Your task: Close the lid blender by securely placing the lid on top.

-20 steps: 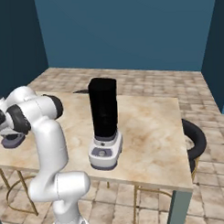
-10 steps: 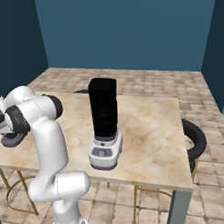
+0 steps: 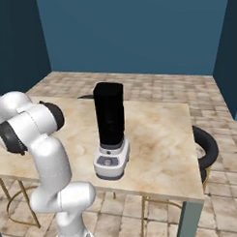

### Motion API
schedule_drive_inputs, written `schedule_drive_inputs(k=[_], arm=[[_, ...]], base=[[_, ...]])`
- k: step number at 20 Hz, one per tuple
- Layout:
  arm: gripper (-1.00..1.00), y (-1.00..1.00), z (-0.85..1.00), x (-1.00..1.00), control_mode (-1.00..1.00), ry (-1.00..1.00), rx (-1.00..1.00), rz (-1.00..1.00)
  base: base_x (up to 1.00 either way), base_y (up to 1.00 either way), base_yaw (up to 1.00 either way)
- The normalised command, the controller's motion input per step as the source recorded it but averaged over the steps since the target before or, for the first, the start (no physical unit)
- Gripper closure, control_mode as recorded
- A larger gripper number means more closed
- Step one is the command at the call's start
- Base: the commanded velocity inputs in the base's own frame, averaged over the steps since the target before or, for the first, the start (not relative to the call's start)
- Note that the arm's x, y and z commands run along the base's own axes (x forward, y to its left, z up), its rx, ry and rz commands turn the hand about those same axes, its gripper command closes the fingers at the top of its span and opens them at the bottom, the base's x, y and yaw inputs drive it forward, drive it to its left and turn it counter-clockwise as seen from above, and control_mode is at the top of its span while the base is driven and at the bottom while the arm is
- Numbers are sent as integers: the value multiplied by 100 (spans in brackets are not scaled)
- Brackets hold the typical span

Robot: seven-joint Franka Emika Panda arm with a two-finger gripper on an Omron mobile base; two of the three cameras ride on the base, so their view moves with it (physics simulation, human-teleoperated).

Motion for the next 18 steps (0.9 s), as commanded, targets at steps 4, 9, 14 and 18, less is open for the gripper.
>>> schedule_drive_inputs(k=[4, 9, 14, 18], arm=[[100, -43, 17, 0, -100, -4, 3, -3], [100, -32, 3, 3, -100, 0, 4, 0], [100, -50, 55, -6, -100, 0, 1, 0], [100, -50, 73, -26, -100, 0, 0, 0]], base=[[0, 0, 0], [0, 0, 0], [0, 0, 0], [0, 0, 0]])
